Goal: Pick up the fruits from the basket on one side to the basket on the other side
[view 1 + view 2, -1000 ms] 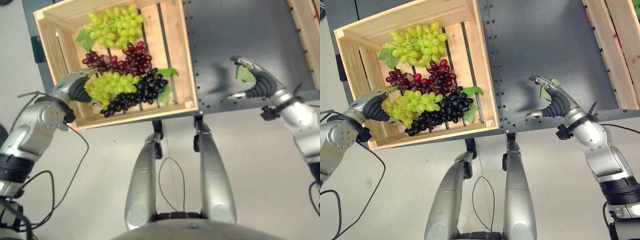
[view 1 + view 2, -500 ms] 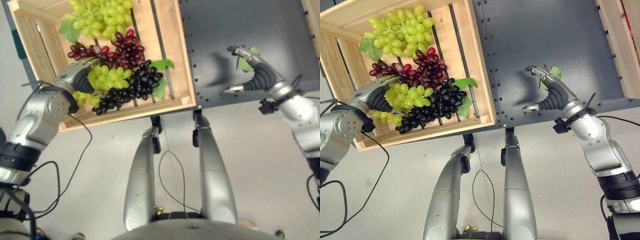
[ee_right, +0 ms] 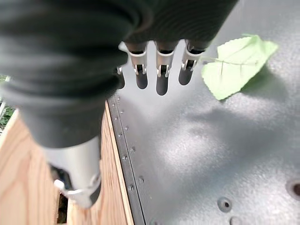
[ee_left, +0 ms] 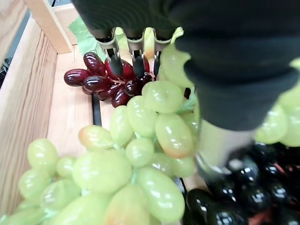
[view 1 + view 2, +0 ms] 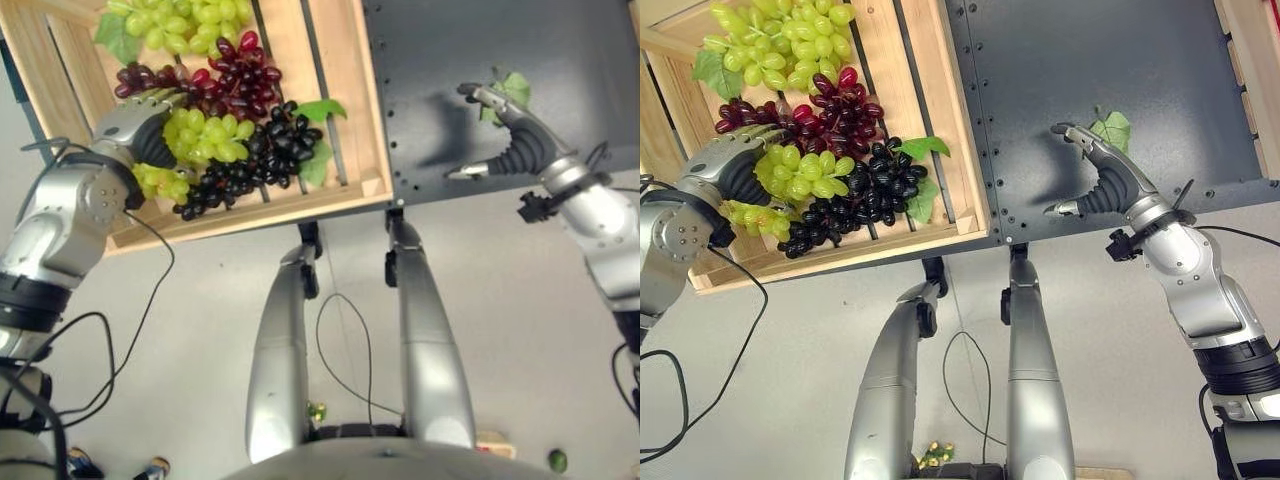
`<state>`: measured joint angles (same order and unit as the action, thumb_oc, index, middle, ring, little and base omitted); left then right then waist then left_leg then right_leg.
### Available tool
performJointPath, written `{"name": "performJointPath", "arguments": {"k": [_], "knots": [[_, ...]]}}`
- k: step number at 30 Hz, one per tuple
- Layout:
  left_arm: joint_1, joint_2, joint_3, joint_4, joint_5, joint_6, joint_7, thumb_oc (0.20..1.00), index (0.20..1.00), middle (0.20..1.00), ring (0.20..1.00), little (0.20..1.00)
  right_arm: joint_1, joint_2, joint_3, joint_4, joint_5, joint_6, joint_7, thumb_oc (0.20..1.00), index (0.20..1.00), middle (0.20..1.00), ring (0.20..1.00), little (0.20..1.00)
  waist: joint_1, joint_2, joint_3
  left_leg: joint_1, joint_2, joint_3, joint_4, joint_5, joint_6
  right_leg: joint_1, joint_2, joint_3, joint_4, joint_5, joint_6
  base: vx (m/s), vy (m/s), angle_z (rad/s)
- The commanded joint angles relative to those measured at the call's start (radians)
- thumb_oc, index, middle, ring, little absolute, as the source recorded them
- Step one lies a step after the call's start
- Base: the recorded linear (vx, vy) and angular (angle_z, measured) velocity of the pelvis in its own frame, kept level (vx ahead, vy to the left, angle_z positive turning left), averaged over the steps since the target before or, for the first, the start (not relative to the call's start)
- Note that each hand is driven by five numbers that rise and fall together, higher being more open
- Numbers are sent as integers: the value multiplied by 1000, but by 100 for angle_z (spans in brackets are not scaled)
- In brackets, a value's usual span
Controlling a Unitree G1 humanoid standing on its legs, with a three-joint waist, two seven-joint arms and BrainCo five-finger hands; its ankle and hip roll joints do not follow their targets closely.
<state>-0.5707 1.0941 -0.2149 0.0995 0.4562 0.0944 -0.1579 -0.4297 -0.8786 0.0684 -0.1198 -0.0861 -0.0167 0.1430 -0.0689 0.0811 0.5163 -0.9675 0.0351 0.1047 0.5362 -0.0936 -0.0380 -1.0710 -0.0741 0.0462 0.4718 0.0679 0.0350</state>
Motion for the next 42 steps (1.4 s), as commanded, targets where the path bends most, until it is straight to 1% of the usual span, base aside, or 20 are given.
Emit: {"name": "performJointPath", "arguments": {"k": [1, 8, 23, 26, 29, 30, 35, 40, 42], "knots": [[63, 33, -13, 46, -3, 27, -53, 200, 200, 200, 200, 200, -35, 6, -20, -106, 35, -25, -14, 1000, 1000, 1000, 1000, 1000, -24, -14, 4, 1, -35, 19, -33, 11, 55, 22, 28, -31, 31, -49, 21, -32, -4, 1], [60, 46, -3, 49, -9, 26, -38, 200, 200, 200, 200, 200, -46, 4, 0, -104, 36, -26, -11, 1000, 1000, 1000, 1000, 1000, -20, -11, 4, 0, -35, 15, -55, 27, 51, 21, 26, -35, 14, -39, 23, -4, -1, 0], [78, 28, 21, 45, -39, 26, -27, 200, 200, 200, 200, 200, -32, 5, -5, -91, 44, -21, -14, 1000, 1000, 1000, 1000, 1000, -15, -8, 4, 2, -37, 11, -91, 49, 47, 27, 22, -41, -15, -24, 25, 0, 0, 0], [97, 3, 46, 41, -125, 5, 13, 200, 200, 200, 200, 200, -25, 12, -3, -76, 54, -22, -18, 1000, 1000, 1000, 1000, 1000, -14, -8, 4, 12, -38, 10, -99, 55, 46, 40, 20, -45, -24, -22, 25, 0, 0, 0], [116, -1, 62, 30, -165, -6, 26, 200, 200, 200, 200, 200, -11, 13, -6, -66, 54, -24, -20, 1000, 1000, 1000, 1000, 1000, -11, -6, 4, 27, -40, 7, -105, 59, 45, 54, 19, -48, -26, -22, 25, -1, -4, 1], [147, -14, 92, 9, -237, -21, 37, 200, 200, 200, 200, 200, 2, 8, -4, -52, 45, -26, -24, 1000, 1000, 1000, 1000, 1000, -8, 0, 4, 53, -43, 5, -114, 64, 43, 79, 17, -54, -29, -23, 25, -6, -11, 4], [259, -43, 206, -65, -427, -80, 50, 200, 200, 200, 200, 200, 61, 0, -37, -33, 53, -37, -22, 1000, 1000, 1000, 1000, 1000, 3, 11, 4, 131, -51, -3, -155, 76, 40, 152, 14, -62, -47, -24, 26, -3, 9, 5], [451, -130, 343, -141, -676, -159, 92, 200, 200, 200, 200, 200, 144, -10, -80, -21, 64, -64, -29, 1000, 1000, 1000, 1000, 1000, 8, 14, 0, 249, -62, -13, -221, 96, 35, 259, 10, -70, -85, -19, 31, 14, -3, 9], [497, -164, 361, -171, -763, -195, 102, 200, 200, 200, 200, 200, 171, -16, -90, -14, 66, -77, -32, 1000, 1000, 1000, 1000, 1000, 10, 9, -14, 280, -68, -20, -236, 99, 36, 289, 9, -73, -95, -19, 33, 41, -9, 10]]}}
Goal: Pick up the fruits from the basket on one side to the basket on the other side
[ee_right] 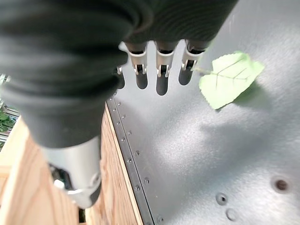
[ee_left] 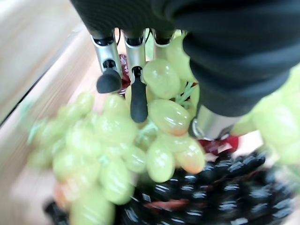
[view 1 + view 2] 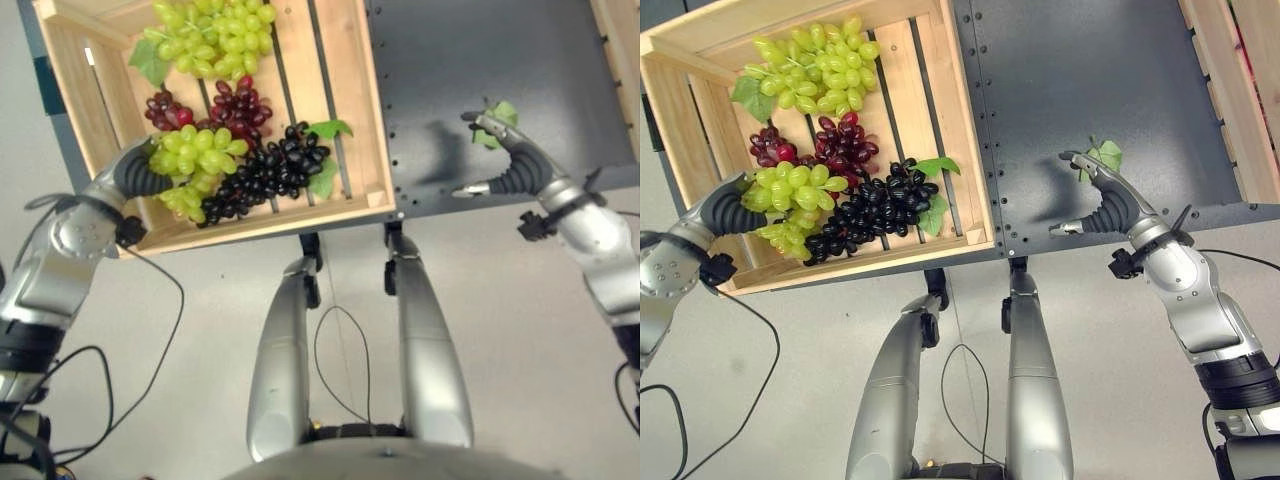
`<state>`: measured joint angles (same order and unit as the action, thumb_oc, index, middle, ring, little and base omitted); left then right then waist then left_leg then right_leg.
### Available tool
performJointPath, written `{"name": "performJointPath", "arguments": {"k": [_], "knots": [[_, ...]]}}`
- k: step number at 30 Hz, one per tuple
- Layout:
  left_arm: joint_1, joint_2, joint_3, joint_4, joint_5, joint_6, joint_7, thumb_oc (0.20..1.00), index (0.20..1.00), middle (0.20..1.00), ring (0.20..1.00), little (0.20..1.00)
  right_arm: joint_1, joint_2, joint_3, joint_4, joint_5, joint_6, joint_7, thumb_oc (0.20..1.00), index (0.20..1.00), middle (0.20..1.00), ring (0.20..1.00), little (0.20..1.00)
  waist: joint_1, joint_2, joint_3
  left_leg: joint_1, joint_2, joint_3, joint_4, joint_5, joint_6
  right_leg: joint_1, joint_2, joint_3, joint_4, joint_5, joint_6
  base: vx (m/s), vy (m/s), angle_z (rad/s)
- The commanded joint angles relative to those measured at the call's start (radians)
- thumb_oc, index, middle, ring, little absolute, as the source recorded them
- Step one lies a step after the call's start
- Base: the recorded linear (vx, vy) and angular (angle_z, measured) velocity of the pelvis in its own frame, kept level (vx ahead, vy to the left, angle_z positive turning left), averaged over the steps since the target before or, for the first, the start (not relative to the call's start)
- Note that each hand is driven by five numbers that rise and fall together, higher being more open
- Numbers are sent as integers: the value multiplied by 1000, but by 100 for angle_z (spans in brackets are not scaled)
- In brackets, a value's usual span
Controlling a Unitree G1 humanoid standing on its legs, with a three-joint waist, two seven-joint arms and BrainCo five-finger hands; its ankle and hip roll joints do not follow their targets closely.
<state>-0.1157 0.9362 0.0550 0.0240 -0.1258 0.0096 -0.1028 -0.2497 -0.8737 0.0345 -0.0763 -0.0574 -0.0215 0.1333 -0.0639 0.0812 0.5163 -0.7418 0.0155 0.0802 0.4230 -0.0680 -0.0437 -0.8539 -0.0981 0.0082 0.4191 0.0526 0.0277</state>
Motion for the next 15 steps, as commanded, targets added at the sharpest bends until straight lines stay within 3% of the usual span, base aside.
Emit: {"name": "performJointPath", "arguments": {"k": [1, 5, 15], "knots": [[66, -24, 96, -104, -229, -125, 48, 200, 200, 200, 200, 200, 2, -28, -59, -54, 38, -80, -28, 1000, 1000, 1000, 1000, 1000, 5, 6, -17, 75, -50, 1, -132, 76, 41, 90, 30, -38, -47, -3, 42, 44, -10, 10], [100, -105, 78, -142, -367, -171, 63, 200, 200, 200, 200, 200, 32, -32, -55, -22, 48, -97, -41, 1000, 1000, 1000, 1000, 1000, 5, -9, -33, 130, -56, -6, -147, 77, 42, 146, 25, -45, -59, -5, 43, 41, -9, 9], [115, -158, 49, -169, -443, -201, 75, 200, 200, 200, 200, 200, 57, -26, -10, 70, 68, -115, -34, 1000, 1000, 1000, 1000, 1000, 8, -33, -57, 218, -61, -12, -156, 62, 46, 248, 17, -53, -80, -13, 49, 32, 4, 4]]}}
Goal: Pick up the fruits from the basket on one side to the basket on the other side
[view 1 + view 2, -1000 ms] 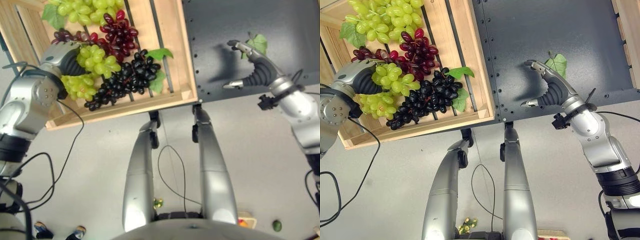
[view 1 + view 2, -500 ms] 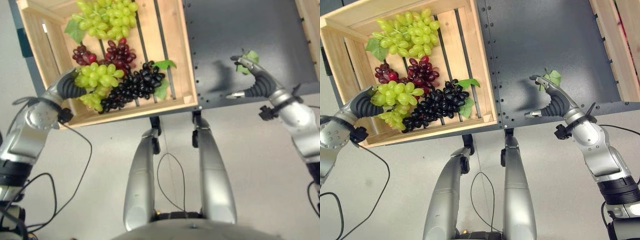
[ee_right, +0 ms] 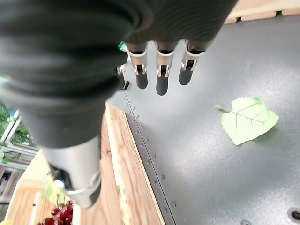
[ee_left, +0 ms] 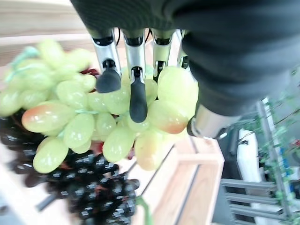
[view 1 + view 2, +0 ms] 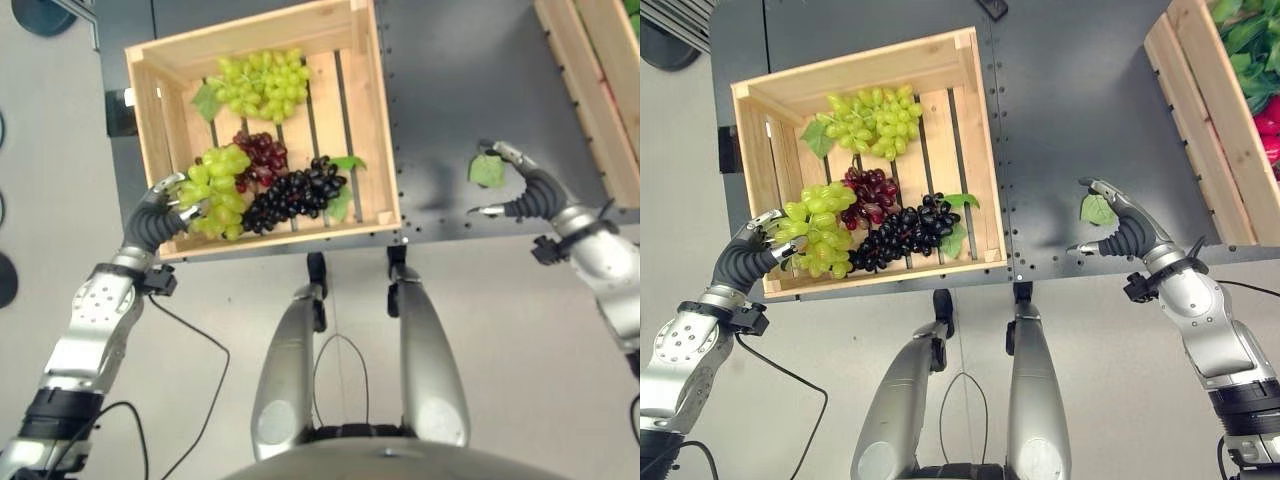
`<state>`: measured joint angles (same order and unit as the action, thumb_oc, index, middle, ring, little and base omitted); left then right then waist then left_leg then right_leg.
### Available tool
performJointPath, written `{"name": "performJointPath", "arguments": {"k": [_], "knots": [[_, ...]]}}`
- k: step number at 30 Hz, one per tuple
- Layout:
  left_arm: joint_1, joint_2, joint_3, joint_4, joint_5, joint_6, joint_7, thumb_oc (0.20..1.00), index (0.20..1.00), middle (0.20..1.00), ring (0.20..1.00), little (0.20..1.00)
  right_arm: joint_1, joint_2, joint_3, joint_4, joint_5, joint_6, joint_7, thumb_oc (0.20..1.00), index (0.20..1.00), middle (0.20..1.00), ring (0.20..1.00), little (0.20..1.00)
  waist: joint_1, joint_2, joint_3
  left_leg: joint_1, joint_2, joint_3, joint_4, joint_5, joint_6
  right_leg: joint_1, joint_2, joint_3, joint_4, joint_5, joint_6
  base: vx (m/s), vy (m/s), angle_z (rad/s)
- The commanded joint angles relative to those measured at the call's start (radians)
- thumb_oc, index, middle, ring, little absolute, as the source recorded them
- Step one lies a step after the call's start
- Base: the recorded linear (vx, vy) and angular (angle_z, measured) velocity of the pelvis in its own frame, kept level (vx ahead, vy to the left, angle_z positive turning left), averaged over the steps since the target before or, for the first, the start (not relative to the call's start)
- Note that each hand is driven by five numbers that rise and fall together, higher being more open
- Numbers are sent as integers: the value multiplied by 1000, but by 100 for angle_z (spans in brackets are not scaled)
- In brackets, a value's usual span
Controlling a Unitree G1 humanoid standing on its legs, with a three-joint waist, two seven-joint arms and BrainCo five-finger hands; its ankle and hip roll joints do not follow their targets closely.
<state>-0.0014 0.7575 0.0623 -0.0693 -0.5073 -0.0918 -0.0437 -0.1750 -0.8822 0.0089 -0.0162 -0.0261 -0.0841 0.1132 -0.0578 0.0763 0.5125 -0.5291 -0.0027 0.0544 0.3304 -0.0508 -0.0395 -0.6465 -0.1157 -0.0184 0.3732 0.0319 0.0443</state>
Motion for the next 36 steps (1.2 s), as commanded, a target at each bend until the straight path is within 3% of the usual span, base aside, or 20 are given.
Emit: {"name": "performJointPath", "arguments": {"k": [1, 22, 28, 36], "knots": [[1, 14, 43, -75, -64, -101, 17, 200, 200, 200, 200, 200, -15, -15, 18, 20, 34, -53, -14, 1000, 1000, 1000, 1000, 1000, 2, -29, -56, 11, -42, 14, -62, 43, 42, 46, 35, -26, -34, 7, 33, 35, 15, -2], [-44, -36, 26, -124, -76, -115, 28, 200, 200, 200, 200, 200, -13, 16, 21, 95, 26, -52, -7, 1000, 1000, 1000, 1000, 1000, 7, -30, -108, 32, -35, 20, -50, 31, 46, 61, 43, -16, -27, -12, 28, 4, 1, 0], [-86, -31, -21, -117, -95, -116, -3, 200, 200, 200, 200, 200, -49, -14, 50, 101, 118, -66, 38, 1000, 1000, 1000, 1000, 1000, 10, -42, -139, 63, -33, 13, -70, 33, 43, 94, 43, -23, -40, -14, 30, 11, -6, 0], [-214, 73, -137, -109, -100, -124, -54, 200, 200, 200, 200, 200, -226, -102, 213, 5, 359, -47, 160, 1000, 1000, 1000, 1000, 1000, 21, -71, -165, 120, -37, -1, -65, 16, 42, 156, 36, -30, -41, -23, 33, 8, -11, 2]]}}
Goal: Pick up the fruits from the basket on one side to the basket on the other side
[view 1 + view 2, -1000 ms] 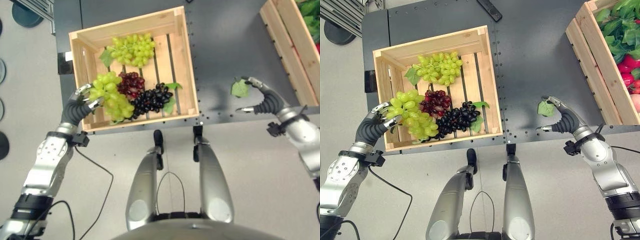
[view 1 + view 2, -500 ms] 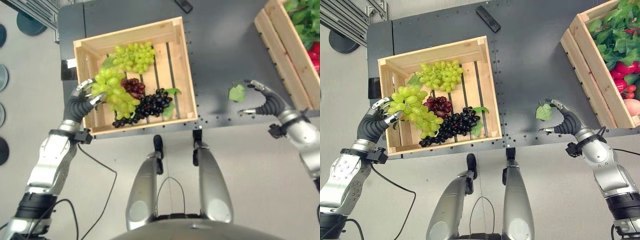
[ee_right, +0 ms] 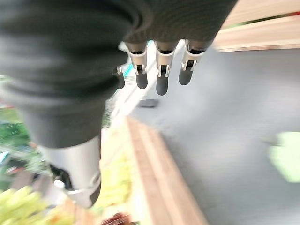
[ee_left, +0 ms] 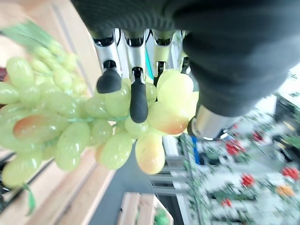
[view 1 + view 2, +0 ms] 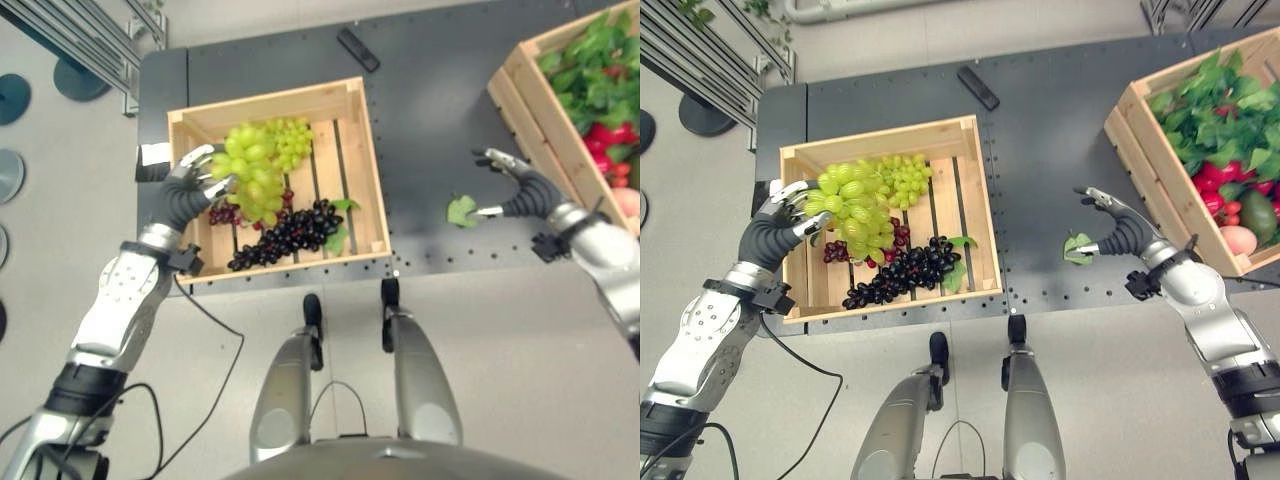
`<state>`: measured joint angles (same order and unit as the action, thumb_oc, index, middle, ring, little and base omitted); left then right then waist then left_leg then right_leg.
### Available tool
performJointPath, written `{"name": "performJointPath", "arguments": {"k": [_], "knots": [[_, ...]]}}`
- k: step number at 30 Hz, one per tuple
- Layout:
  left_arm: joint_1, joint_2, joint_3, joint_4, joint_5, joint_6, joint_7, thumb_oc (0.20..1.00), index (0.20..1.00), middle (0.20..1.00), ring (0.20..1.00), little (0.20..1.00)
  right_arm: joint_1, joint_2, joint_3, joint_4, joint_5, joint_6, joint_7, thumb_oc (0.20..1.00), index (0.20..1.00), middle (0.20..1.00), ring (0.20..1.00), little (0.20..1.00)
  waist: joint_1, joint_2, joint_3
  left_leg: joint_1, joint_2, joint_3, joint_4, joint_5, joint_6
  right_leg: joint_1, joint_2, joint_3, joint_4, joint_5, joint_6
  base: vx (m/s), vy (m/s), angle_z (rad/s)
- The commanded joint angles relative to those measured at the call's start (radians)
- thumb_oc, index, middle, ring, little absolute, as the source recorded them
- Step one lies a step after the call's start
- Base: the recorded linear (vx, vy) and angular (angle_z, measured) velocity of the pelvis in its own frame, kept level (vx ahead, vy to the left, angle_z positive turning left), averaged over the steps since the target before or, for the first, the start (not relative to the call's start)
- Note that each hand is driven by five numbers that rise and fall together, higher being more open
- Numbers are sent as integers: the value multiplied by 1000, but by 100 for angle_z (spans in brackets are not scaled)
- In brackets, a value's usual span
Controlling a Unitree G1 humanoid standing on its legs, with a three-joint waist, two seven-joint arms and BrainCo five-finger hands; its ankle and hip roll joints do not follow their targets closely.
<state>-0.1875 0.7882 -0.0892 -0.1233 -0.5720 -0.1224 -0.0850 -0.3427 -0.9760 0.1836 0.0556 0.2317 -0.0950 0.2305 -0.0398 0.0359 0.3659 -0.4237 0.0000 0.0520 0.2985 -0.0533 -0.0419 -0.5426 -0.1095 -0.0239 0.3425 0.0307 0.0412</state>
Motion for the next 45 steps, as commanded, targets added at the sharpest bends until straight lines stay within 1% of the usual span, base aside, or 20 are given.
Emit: {"name": "performJointPath", "arguments": {"k": [1, 2, 5, 6, 10, 11, 12, 16, 17, 18, 20, 21, 22, 23, 26, 32, 34, 38, 44, 45], "knots": [[-39, 55, 5, -60, -33, -95, -13, 200, 200, 200, 200, 200, -89, -15, 70, -80, 117, -31, 59, 1000, 1000, 1000, 1000, 1000, 4, -31, -21, 11, -42, 2, -34, 25, 45, 50, 29, -24, -15, -14, 36, -22, -7, 5], [-55, 68, -13, -67, -34, -95, -17, 200, 200, 200, 200, 200, -119, -18, 106, -92, 154, -21, 81, 1000, 1000, 1000, 1000, 1000, 6, -30, -20, 11, -42, 2, -25, 17, 45, 51, 29, -24, -10, -19, 35, -30, -5, 3], [-73, 86, -31, -74, -32, -97, -18, 200, 200, 200, 200, 200, -170, -21, 160, -82, 192, -17, 87, 1000, 1000, 1000, 1000, 1000, 9, -29, -25, 3, -43, 4, -27, 24, 45, 44, 30, -24, -17, -10, 34, -7, -1, 1], [-98, 102, -58, -76, -33, -98, -28, 200, 200, 200, 200, 200, -233, -21, 232, -80, 233, -6, 123, 1000, 1000, 1000, 1000, 1000, 12, -26, -30, -1, -42, 6, -25, 26, 45, 39, 31, -23, -16, -9, 33, -19, -6, 3], [-160, 124, -124, -75, -47, -105, -45, 200, 200, 200, 200, 200, -353, -4, 363, -20, 249, -8, 132, 1000, 1000, 1000, 1000, 1000, 19, -21, -40, -9, -40, 5, -24, 29, 44, 30, 33, -21, -14, -8, 31, 0, 0, 0], [-160, 124, -123, -74, -47, -105, -46, 200, 200, 200, 200, 200, -354, -3, 364, -20, 249, -8, 132, 1000, 1000, 1000, 1000, 1000, 19, -21, -40, -10, -40, 5, -24, 29, 44, 30, 33, -21, -14, -8, 31, 0, 0, 0], [-197, 124, -167, -71, -56, -108, -54, 200, 200, 200, 200, 200, -396, 26, 411, 24, 250, -11, 130, 1000, 1000, 1000, 1000, 1000, 22, -18, -43, -13, -39, 5, -22, 31, 43, 28, 33, -19, -14, -8, 30, 0, 0, 0], [-286, 132, -253, -72, -64, -111, -65, 200, 200, 200, 200, 200, -456, 77, 482, 58, 256, -14, 136, 1000, 1000, 1000, 1000, 1000, 21, -13, -48, -21, -37, 4, -21, 35, 42, 20, 33, -19, -11, -9, 29, 0, 0, 0], [-289, 132, -255, -70, -64, -112, -65, 200, 200, 200, 200, 200, -457, 77, 481, 59, 256, -15, 136, 1000, 1000, 1000, 1000, 1000, 22, -13, -48, -21, -37, 4, -21, 35, 42, 19, 33, -19, -11, -9, 29, 0, 0, 0], [-330, 130, -289, -69, -68, -115, -65, 200, 200, 200, 200, 200, -468, 100, 497, 63, 266, -11, 140, 1000, 1000, 1000, 1000, 1000, 21, -11, -50, -25, -37, 3, -20, 36, 42, 15, 33, -17, -6, -11, 28, 0, 0, 0], [-347, 126, -302, -67, -67, -115, -64, 200, 200, 200, 200, 200, -472, 111, 506, 63, 268, -11, 143, 1000, 1000, 1000, 1000, 1000, 22, -11, -51, -26, -37, 4, -20, 37, 41, 15, 33, -17, -6, -10, 28, 0, 0, 0], [-382, 116, -332, -64, -67, -116, -64, 200, 200, 200, 200, 200, -485, 136, 524, 70, 274, -14, 146, 1000, 1000, 1000, 1000, 1000, 21, -9, -52, -28, -37, 2, -20, 38, 41, 15, 33, -17, -7, -10, 28, 0, 0, 0], [-383, 116, -333, -64, -67, -116, -64, 200, 200, 200, 200, 200, -485, 135, 524, 70, 274, -14, 146, 1000, 1000, 1000, 1000, 1000, 21, -9, -52, -28, -37, 2, -20, 38, 41, 15, 33, -17, -7, -10, 28, 0, 0, 0], [-413, 111, -365, -61, -65, -115, -68, 200, 200, 200, 200, 200, -495, 156, 545, 79, 278, -15, 151, 1000, 1000, 1000, 1000, 1000, 21, -7, -51, -32, -38, 3, -18, 39, 41, 14, 32, -18, -9, -8, 29, 0, 0, 0], [-456, 111, -407, -54, -62, -118, -79, 200, 200, 200, 200, 200, -511, 178, 559, 92, 288, -23, 148, 1000, 1000, 1000, 1000, 1000, 21, -6, -50, -35, -37, 2, -18, 40, 42, 10, 32, -16, -11, -6, 29, 0, 0, 0], [-492, 82, -450, -48, -73, -118, -95, 200, 200, 200, 200, 200, -515, 218, 579, 103, 322, -20, 170, 1000, 1000, 1000, 1000, 1000, 19, -4, -52, -41, -38, 2, -19, 40, 44, 0, 33, -9, -13, 0, 29, 0, 0, 0], [-510, 69, -469, -49, -83, -120, -102, 200, 200, 200, 200, 200, -519, 238, 588, 124, 348, -17, 173, 1000, 1000, 1000, 1000, 1000, 19, -3, -52, -44, -38, 2, -19, 42, 45, -2, 32, -8, -13, 1, 29, 0, 0, 0], [-522, 42, -494, -49, -98, -120, -112, 200, 200, 200, 200, 200, -482, 302, 583, 161, 470, 10, 199, 1000, 1000, 1000, 1000, 1000, 20, -2, -52, -46, -37, 3, -22, 46, 45, -4, 33, -8, -14, 3, 28, 0, 0, 0], [-533, 20, -506, -46, -98, -122, -115, 200, 200, 200, 200, 200, -460, 364, 569, 214, 550, 19, 199, 1000, 1000, 1000, 1000, 1000, 24, 2, -53, -43, -40, 1, -33, 53, 45, -2, 33, -8, -21, 7, 29, 0, 0, 0], [-530, 11, -501, -52, -103, -121, -119, 200, 200, 200, 200, 200, -435, 402, 553, 233, 612, 32, 202, 1000, 1000, 1000, 1000, 1000, 27, 5, -53, -42, -40, 1, -36, 54, 46, -2, 32, -9, -23, 8, 29, 0, 0, 0]]}}
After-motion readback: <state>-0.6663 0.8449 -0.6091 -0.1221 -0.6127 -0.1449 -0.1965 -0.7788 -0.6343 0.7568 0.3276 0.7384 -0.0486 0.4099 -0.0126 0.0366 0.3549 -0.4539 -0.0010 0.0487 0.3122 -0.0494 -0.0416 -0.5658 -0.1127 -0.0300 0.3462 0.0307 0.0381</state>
